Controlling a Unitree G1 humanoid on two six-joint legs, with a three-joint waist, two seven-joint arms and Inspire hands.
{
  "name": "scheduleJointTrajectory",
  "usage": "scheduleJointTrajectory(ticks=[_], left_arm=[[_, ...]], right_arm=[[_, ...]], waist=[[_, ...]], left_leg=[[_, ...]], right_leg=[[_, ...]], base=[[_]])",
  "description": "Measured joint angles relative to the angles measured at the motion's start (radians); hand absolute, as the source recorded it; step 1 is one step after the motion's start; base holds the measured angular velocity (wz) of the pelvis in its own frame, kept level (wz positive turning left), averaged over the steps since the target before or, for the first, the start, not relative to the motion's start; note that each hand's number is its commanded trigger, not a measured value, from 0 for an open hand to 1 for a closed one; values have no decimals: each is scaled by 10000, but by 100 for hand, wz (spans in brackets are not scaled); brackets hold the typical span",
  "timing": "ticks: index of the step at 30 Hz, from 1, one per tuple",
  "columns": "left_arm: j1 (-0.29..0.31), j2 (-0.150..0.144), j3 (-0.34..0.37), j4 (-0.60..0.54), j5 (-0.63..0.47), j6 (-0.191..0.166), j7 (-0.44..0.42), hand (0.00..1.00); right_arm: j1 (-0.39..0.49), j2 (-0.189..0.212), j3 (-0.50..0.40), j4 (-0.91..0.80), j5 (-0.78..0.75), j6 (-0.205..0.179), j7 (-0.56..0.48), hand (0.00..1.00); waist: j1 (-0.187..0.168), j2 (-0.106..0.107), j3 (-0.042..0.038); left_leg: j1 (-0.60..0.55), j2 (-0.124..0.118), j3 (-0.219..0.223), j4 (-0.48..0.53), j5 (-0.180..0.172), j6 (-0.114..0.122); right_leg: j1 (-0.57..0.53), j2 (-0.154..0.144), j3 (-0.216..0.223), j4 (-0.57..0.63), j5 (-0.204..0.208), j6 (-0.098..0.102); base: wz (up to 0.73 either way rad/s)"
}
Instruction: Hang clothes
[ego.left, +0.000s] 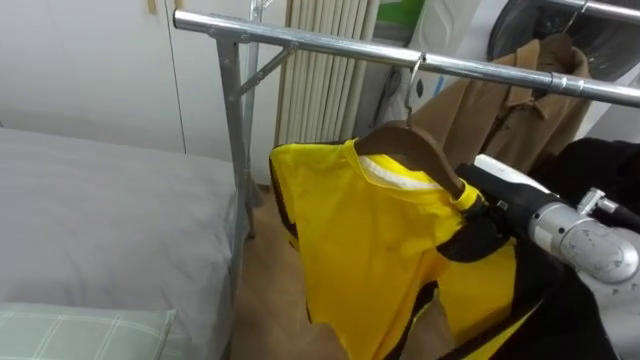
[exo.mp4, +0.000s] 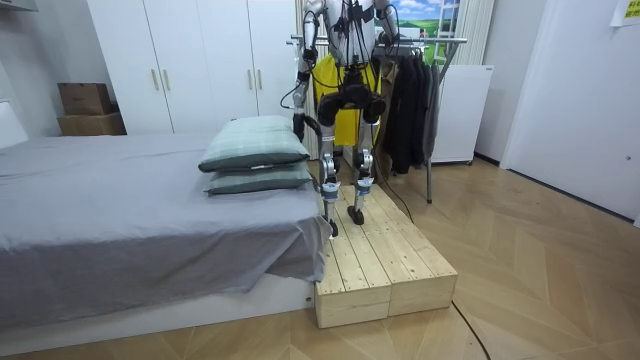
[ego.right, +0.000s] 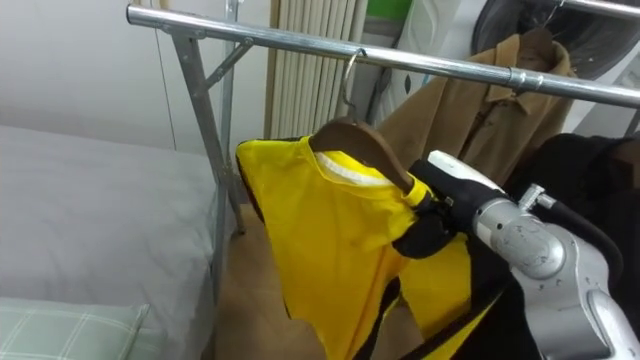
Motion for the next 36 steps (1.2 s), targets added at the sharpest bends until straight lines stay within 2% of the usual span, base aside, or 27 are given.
scheduleJointTrajectory(ticks=[6,24,31,36], left_arm=[[-1,-18,-80,-85,2,0,-18,0],[12,-47,-91,-90,3,-5,54,0],[24,-38,-179,-88,-1,-38,105,0],[55,-74,-191,-57,-4,-87,120,0]], right_arm=[[-108,5,-2,616,468,0,40,100],[-789,-2,-31,946,609,-67,-533,100],[-789,-2,-33,845,291,-68,-952,100],[-924,-3,-71,818,-310,-70,-1294,100]], waist=[[0,89,49],[-38,121,21],[-70,137,11],[-66,194,-27]], left_leg=[[-90,-2,-2,36,0,0],[-96,6,-168,76,7,-4],[-94,1,-173,97,7,-4],[-100,-7,-158,69,21,-4]], right_leg=[[-69,-5,-66,-57,-4,4],[-21,-16,-198,-11,10,-14],[8,-26,-225,3,8,-15],[-24,-33,-204,31,8,-15]], base=[[1],[2],[2],[0]])
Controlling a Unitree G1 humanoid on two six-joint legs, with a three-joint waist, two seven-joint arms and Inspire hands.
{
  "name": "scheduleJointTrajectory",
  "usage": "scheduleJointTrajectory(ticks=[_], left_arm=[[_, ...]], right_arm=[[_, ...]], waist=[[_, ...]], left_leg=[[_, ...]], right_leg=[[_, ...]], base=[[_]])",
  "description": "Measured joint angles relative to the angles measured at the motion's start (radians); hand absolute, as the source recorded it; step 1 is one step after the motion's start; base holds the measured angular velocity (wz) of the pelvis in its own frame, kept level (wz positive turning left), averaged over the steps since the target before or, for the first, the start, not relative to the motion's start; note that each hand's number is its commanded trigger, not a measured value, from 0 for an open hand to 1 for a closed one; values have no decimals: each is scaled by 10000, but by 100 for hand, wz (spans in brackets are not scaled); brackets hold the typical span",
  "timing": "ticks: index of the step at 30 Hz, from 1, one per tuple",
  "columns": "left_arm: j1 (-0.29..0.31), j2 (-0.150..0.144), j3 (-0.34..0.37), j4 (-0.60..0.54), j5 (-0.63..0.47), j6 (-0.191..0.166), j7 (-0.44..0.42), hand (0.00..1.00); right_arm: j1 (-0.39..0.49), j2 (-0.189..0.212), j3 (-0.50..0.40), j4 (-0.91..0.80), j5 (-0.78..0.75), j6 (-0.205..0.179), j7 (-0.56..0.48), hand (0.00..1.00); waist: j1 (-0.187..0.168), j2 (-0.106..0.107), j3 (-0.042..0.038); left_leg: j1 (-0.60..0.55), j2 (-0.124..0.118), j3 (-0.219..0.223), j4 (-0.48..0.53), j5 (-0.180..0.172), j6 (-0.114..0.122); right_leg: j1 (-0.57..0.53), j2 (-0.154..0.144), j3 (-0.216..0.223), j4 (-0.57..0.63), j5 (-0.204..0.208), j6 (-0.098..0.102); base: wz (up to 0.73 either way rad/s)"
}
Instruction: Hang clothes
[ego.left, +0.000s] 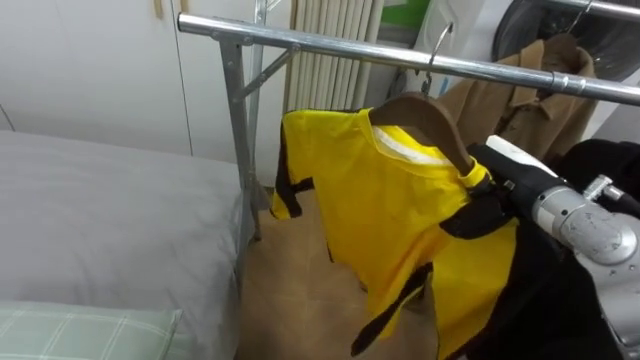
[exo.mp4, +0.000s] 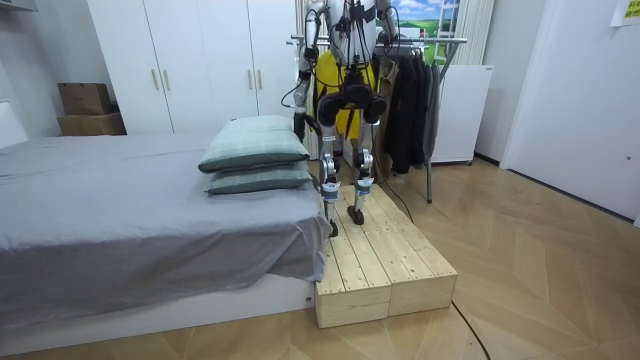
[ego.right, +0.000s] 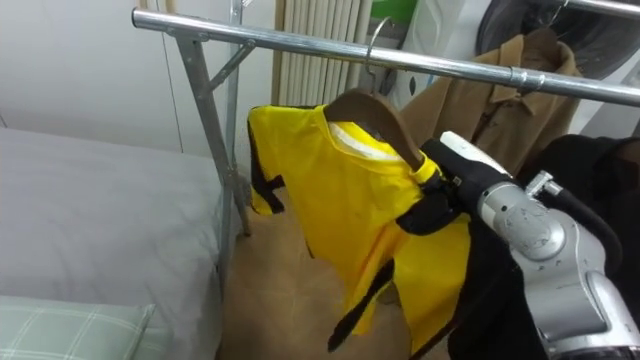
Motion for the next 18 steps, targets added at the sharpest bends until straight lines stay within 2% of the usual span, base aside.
scheduleJointTrajectory(ticks=[5,13,18], left_arm=[[1,0,13,0,1,0,-3,0],[0,24,16,-73,31,1,-61,0],[2,56,16,-113,47,10,-238,0]], right_arm=[[-74,-8,-20,-17,197,2,3,100],[-76,-24,-19,197,2104,13,292,100],[-103,-24,-20,1110,2872,36,767,100]], waist=[[15,1,-5],[31,-1,-6],[39,-4,-8]], left_leg=[[1,-3,-14,-7,15,0],[0,10,-31,25,15,0],[95,5,-47,26,15,0]], right_leg=[[7,18,69,-24,1,-1],[23,10,-20,-16,7,-12],[126,1,-48,-37,8,-13]], base=[[0],[0],[0]])
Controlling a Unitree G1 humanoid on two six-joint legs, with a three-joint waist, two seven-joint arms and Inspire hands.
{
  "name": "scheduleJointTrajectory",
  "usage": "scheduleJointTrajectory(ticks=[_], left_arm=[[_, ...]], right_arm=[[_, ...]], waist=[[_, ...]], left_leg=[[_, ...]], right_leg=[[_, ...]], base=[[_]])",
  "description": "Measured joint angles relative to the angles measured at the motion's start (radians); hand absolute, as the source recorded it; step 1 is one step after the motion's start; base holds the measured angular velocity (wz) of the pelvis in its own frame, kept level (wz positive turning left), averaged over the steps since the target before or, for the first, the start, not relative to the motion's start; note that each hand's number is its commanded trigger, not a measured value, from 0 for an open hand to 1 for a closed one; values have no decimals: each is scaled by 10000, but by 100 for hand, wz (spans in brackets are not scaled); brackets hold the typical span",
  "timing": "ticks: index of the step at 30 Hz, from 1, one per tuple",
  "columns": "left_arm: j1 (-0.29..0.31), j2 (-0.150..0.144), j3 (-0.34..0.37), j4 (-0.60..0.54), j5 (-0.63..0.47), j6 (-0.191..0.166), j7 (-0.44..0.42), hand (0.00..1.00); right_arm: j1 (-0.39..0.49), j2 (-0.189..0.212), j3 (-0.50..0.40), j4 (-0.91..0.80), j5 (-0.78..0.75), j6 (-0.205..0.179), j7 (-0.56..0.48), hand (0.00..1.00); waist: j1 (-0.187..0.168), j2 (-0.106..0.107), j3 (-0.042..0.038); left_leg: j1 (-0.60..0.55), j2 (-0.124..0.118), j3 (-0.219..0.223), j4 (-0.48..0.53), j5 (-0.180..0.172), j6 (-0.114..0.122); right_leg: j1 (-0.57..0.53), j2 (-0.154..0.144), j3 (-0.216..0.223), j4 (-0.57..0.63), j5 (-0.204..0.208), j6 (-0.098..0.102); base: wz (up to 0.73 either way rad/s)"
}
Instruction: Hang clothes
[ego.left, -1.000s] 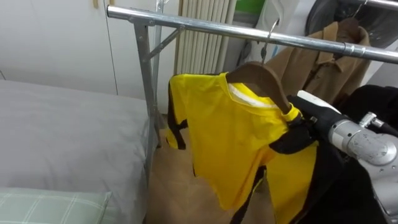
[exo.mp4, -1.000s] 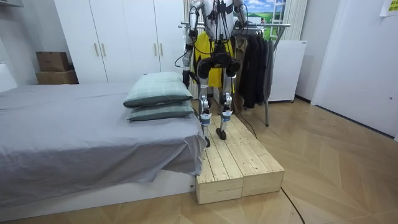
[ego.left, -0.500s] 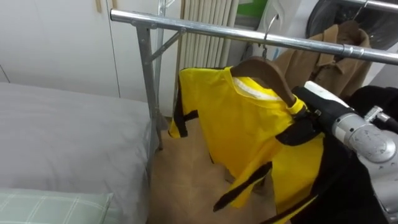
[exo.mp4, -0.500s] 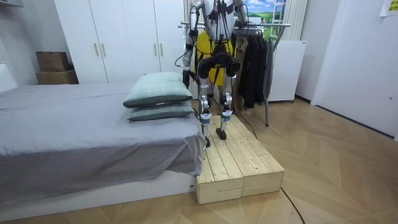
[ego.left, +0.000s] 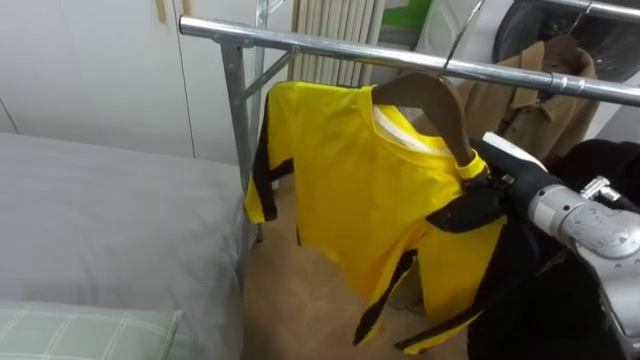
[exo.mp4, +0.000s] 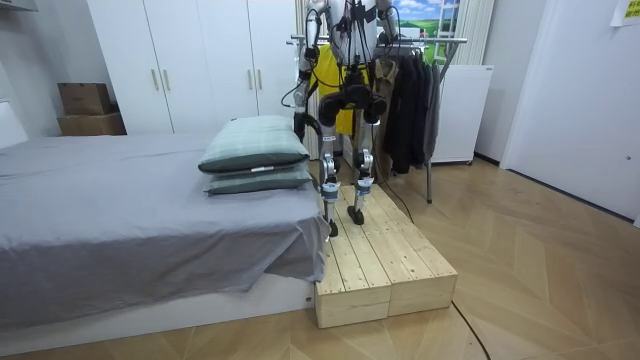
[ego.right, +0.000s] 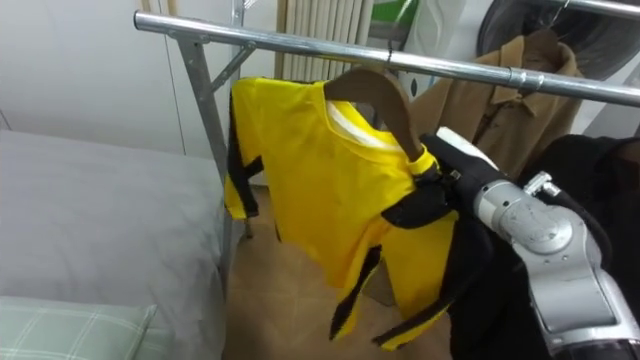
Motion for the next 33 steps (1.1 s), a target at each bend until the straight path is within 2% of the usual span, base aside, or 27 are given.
scheduleJointTrajectory(ticks=[9,13,21,27,33], left_arm=[[46,89,1,-355,293,124,-538,0],[50,109,-1,-525,348,243,-665,0],[577,184,1,-2653,856,360,-1242,0],[578,243,6,-3055,854,359,-1346,0],[608,248,-17,-3472,852,359,-1347,0]], right_arm=[[-883,-51,-2,2257,651,96,935,100],[-931,-73,-9,2599,668,96,1156,100],[-868,-97,-168,2852,665,96,2058,100],[-867,-104,-280,2952,665,81,2531,100],[-829,-110,-275,3419,647,86,3025,100]], waist=[[-197,0,1],[-299,6,5],[-394,13,7],[-610,19,11],[-617,20,14]], left_leg=[[28,-17,-128,38,0,1],[22,-32,-282,80,-2,2],[-53,-63,-352,104,-1,2],[56,-141,-357,83,32,57],[77,-204,-351,119,59,103]], right_leg=[[149,-36,-143,-188,25,-6],[228,-51,-226,-319,39,4],[207,-96,-296,-222,41,4],[212,-170,-264,-137,-2,59],[199,-231,-223,4,-13,84]], base=[[3],[11],[1],[0],[0]])
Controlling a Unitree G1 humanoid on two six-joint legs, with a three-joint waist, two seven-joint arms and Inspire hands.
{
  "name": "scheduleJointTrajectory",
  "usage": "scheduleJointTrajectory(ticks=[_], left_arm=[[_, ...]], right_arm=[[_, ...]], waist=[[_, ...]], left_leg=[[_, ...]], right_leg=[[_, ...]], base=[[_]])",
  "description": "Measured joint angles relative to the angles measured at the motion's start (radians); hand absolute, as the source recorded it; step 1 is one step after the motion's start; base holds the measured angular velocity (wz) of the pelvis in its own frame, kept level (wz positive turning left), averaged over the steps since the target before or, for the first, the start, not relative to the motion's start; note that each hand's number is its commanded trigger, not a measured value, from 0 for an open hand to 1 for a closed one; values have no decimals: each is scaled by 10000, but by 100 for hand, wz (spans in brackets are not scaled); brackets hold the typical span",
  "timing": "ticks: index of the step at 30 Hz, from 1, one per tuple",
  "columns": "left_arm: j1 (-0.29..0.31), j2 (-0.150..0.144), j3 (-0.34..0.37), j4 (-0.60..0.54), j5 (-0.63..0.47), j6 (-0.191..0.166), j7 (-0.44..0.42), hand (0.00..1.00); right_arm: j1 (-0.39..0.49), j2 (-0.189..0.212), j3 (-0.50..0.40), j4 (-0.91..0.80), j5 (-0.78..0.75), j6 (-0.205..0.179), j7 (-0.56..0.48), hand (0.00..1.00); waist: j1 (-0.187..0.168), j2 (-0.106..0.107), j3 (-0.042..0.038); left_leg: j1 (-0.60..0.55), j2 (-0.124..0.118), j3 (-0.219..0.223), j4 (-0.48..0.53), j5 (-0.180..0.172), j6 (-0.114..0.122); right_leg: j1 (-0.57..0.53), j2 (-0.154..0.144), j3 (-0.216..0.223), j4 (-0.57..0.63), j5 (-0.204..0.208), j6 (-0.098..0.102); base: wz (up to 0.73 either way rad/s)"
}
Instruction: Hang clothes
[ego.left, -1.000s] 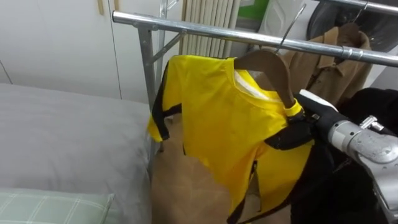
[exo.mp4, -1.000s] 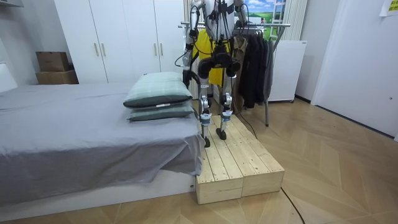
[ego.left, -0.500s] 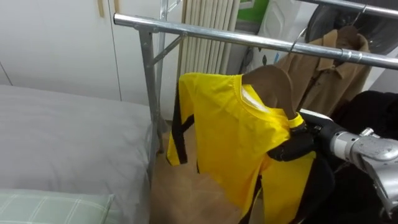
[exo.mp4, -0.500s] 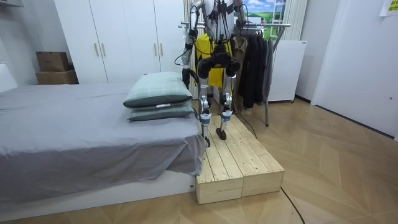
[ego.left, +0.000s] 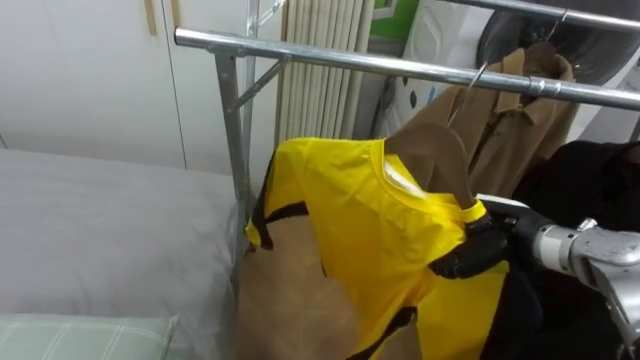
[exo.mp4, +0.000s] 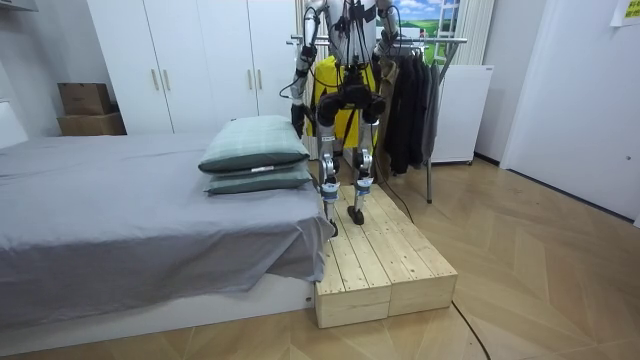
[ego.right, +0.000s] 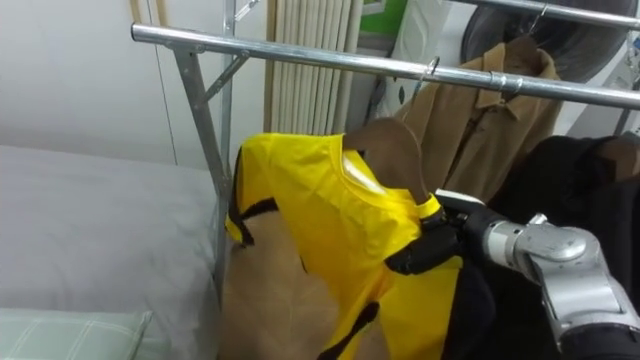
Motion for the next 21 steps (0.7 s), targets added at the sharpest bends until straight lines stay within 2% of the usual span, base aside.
scheduleJointTrajectory(ticks=[10,13,15,18,21], left_arm=[[58,17,-138,-1029,-59,-53,16,0],[-150,-414,-183,-1428,-926,-406,166,0],[-419,-882,-452,-1427,-1519,-710,234,0],[-507,-1195,-735,-1263,-2147,-890,222,0],[-572,-1223,-860,-830,-2703,-891,153,0]], right_arm=[[5,3,3,258,-23,0,517,100],[23,4,4,269,-84,3,629,100],[29,11,4,269,-197,4,807,100],[119,12,-3,279,-201,6,839,100],[604,12,-21,289,-222,134,773,100]], waist=[[-18,39,15],[22,121,11],[89,203,0],[115,214,-1],[170,212,-2]], left_leg=[[-35,-10,-3,-4,-1,1],[25,-22,25,-63,-1,1],[177,-38,116,-229,2,3],[326,-33,240,-380,19,26],[527,-16,315,-545,19,26]], right_leg=[[-3,-12,-6,-57,3,13],[6,-23,0,-106,5,17],[35,-22,74,-110,-16,52],[130,18,205,-126,-29,68],[217,59,278,-152,-41,73]], base=[[0],[-2],[-11],[-13],[-8]])
